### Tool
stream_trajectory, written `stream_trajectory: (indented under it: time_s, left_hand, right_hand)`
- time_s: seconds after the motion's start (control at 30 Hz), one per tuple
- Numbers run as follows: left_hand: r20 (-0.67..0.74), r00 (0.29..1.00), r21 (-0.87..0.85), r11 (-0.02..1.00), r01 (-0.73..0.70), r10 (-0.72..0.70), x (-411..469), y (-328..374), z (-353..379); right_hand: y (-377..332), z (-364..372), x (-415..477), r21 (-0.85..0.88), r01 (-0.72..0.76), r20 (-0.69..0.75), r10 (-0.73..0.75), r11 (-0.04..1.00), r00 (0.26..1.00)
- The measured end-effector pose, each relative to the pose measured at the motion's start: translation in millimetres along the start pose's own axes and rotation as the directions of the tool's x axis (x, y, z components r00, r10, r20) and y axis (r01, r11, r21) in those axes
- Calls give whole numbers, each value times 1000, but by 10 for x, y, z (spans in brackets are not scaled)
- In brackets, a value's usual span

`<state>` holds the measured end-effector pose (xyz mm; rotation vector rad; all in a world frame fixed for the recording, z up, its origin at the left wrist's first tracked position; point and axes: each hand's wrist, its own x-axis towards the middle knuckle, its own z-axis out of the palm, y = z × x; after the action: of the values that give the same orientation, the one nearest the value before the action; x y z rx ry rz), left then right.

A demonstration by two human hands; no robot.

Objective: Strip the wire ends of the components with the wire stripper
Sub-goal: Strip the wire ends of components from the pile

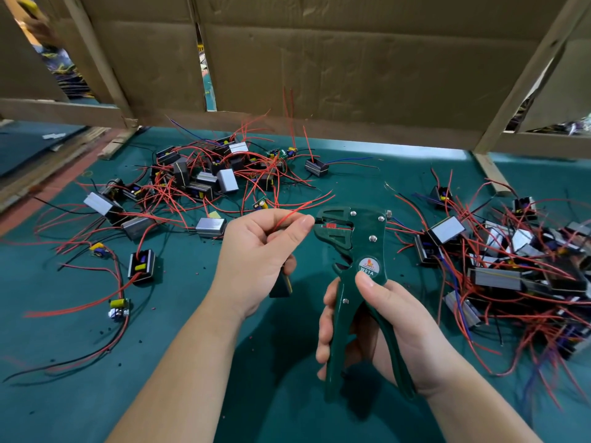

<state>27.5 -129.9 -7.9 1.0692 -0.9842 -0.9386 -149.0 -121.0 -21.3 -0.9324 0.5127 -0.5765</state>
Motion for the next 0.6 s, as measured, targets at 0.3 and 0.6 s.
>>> stream_trajectory:
  time_s: [0.3, 0.6]
  left_hand:
    - [44, 999, 142, 990, -18, 12, 23, -49, -85]
    - [24, 999, 409, 912, -31, 23, 50, -160, -91]
  right_hand:
    - [8, 17, 4, 5, -43, -72, 43, 999, 996]
    - [58, 90, 73, 57, -77, -416, 94, 995, 904]
